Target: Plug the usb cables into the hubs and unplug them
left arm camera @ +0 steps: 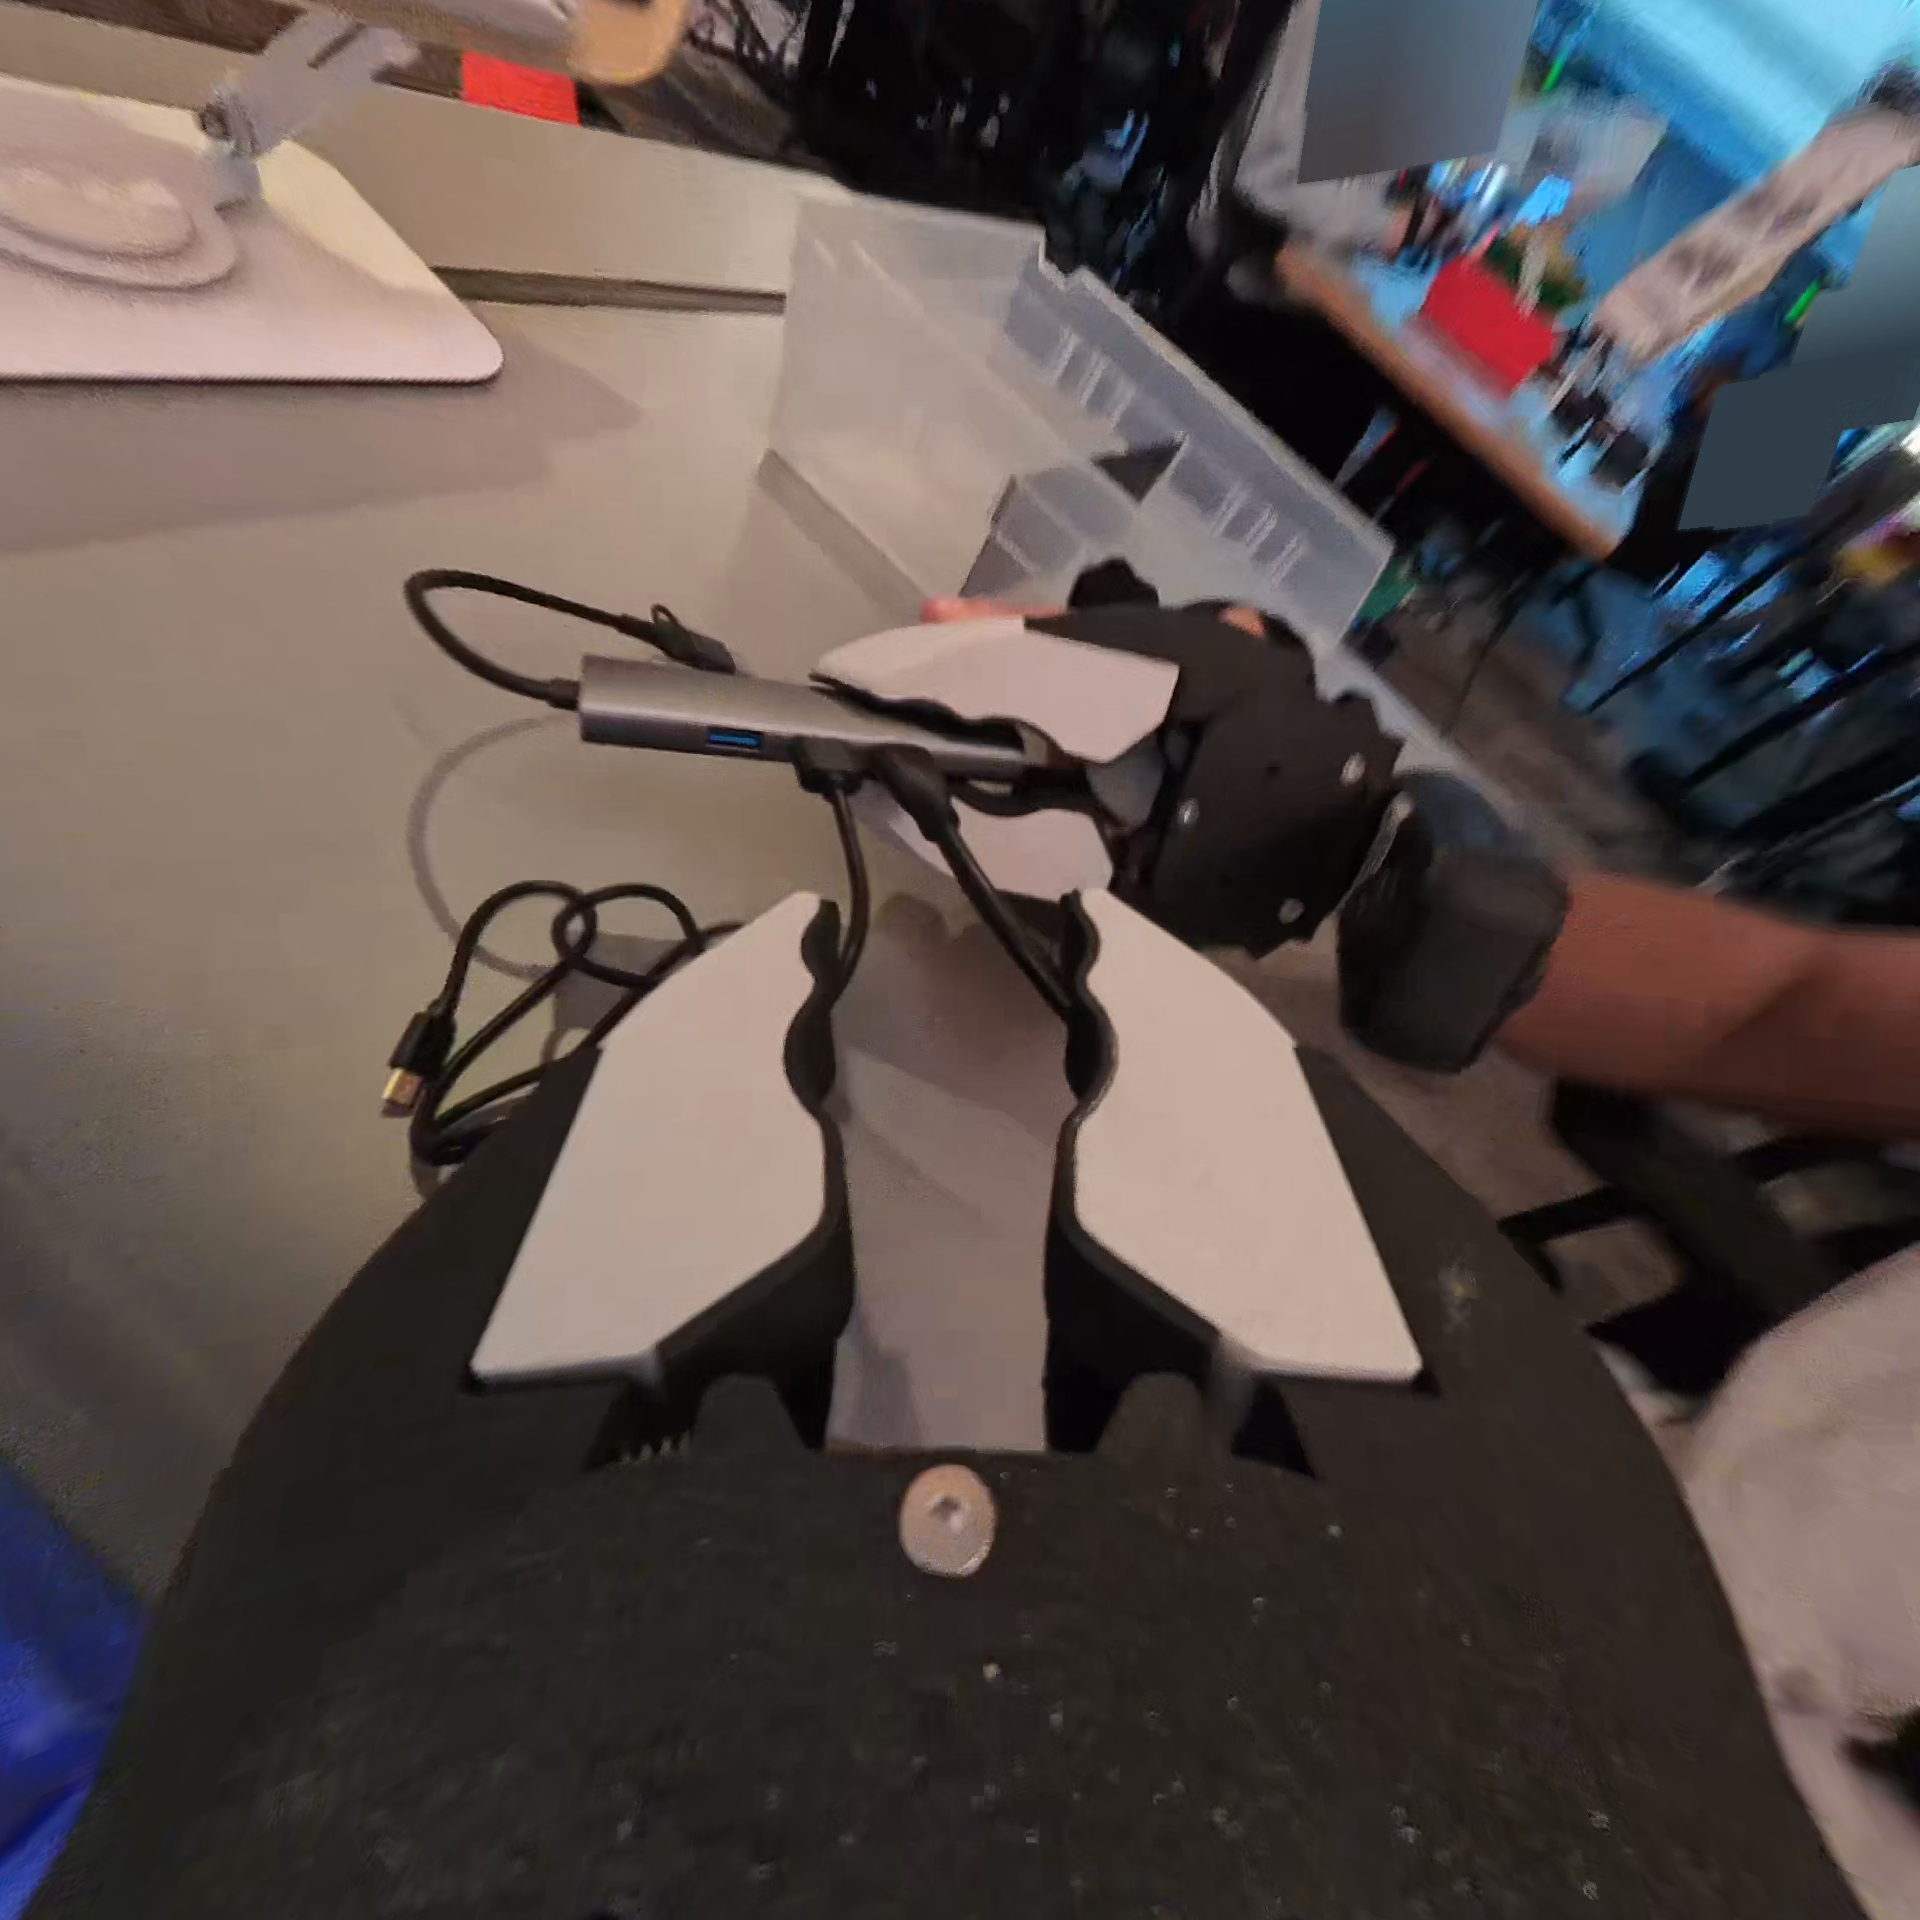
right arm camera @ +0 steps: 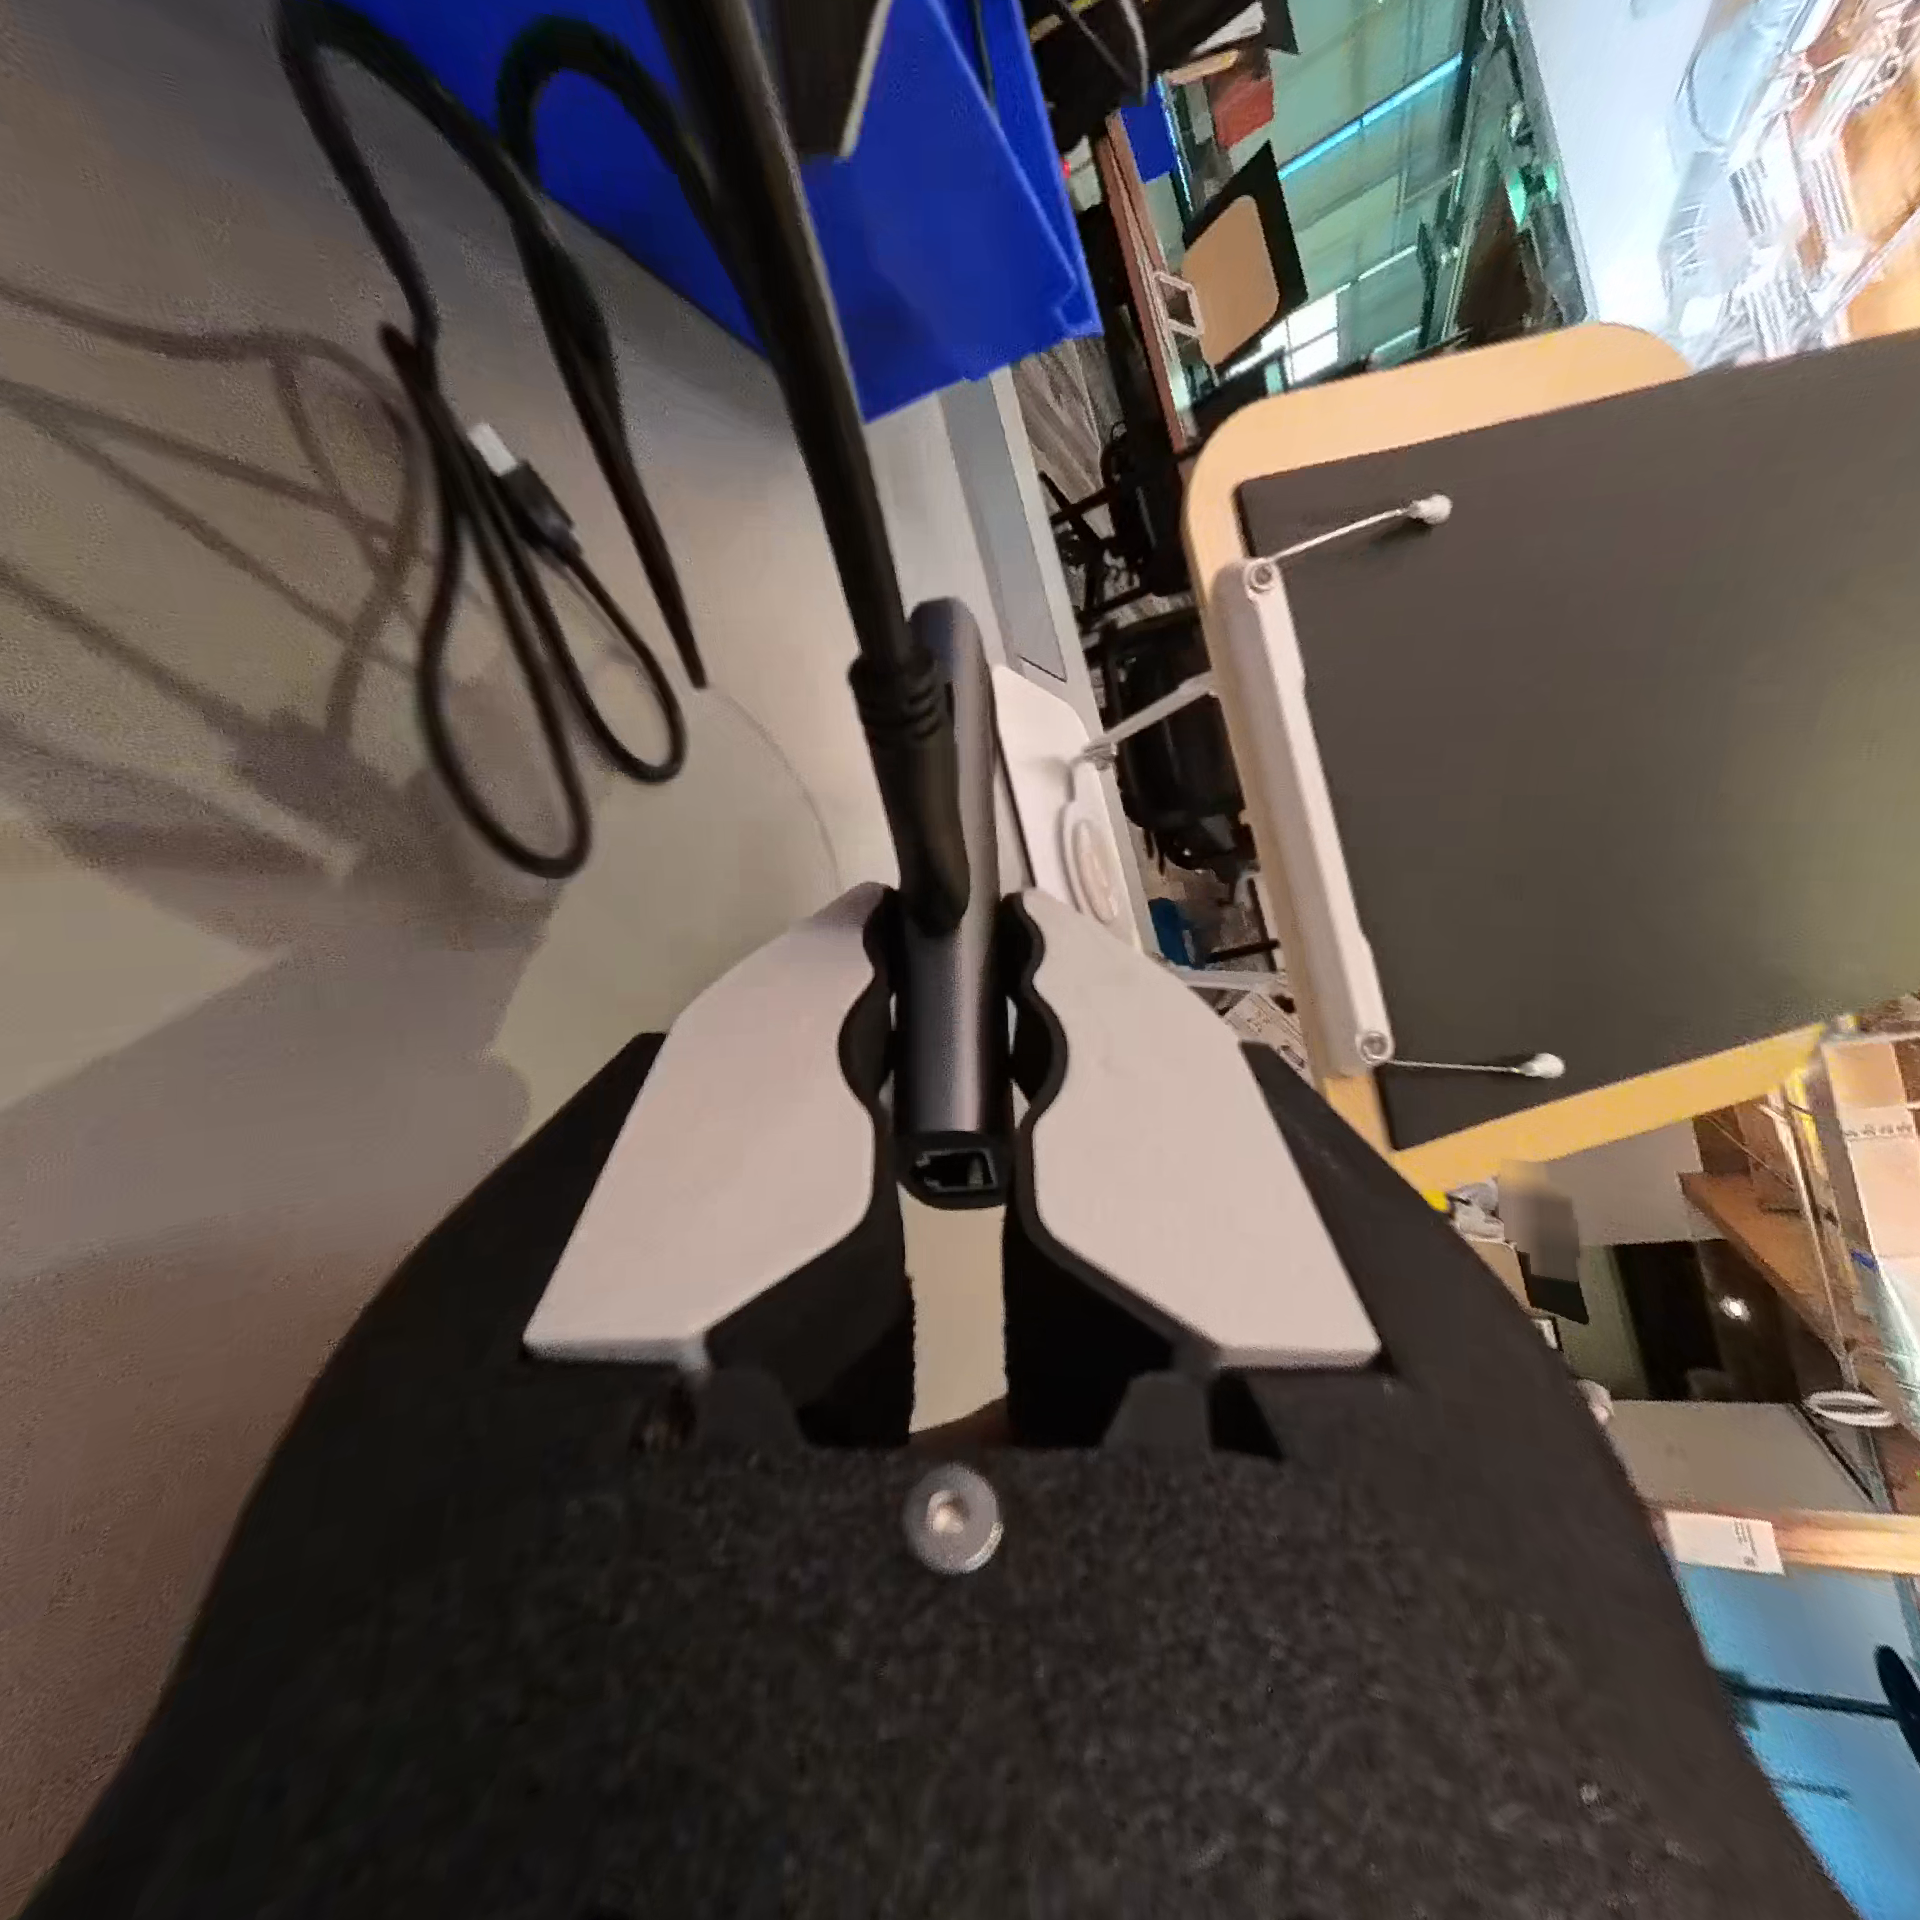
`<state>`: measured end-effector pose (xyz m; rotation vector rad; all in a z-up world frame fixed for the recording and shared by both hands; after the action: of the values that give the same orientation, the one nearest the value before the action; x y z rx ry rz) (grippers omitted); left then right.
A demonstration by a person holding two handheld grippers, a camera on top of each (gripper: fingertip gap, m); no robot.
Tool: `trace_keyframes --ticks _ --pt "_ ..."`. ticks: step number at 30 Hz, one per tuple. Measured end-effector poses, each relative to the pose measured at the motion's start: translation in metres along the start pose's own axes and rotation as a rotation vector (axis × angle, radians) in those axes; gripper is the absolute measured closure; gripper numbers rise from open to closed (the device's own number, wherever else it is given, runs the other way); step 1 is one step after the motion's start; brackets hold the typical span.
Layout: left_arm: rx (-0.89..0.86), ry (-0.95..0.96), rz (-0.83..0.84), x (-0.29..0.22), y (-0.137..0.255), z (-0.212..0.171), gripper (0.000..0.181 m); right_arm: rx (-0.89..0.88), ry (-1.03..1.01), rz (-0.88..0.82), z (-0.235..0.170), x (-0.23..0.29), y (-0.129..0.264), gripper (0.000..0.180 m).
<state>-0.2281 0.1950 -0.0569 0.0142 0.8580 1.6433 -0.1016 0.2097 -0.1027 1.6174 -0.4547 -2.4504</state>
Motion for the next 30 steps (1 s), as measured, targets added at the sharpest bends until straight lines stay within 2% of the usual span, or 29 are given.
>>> trace_keyframes --ticks 6,11,14,21,27,30 --pt "0.077 -0.188 0.095 -0.007 -0.021 -0.010 0.144 0.008 0.014 -0.070 0.000 0.012 0.005 0.162" --pt "0.004 -0.132 0.051 -0.005 -0.012 0.004 0.147 0.027 0.094 -0.130 -0.002 0.019 0.009 0.162" --pt "0.123 -0.177 0.034 -0.015 -0.027 -0.004 0.151 0.025 0.121 -0.149 0.002 0.022 0.010 0.162" --pt "0.201 -0.246 0.219 -0.010 -0.040 -0.014 0.168 -0.029 0.108 -0.179 0.009 0.021 0.019 0.162" --pt "0.164 -0.289 0.355 -0.015 -0.034 -0.020 0.161 -0.034 0.059 -0.142 0.006 0.024 0.017 0.162" --pt "0.165 -0.291 0.351 -0.017 -0.039 -0.027 0.166 -0.042 0.052 -0.139 0.007 0.024 0.019 0.162"
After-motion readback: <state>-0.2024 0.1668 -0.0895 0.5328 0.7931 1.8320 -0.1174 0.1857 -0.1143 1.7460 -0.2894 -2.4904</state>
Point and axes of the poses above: each gripper's, where its closed fingertips meet, y back along the fingers, z out of its top, x = y × z across the jaws, the point moved 5 cm from there along y, back along the fingers, and after that the axes turned 13 degrees about x, right-handed, at the moved point
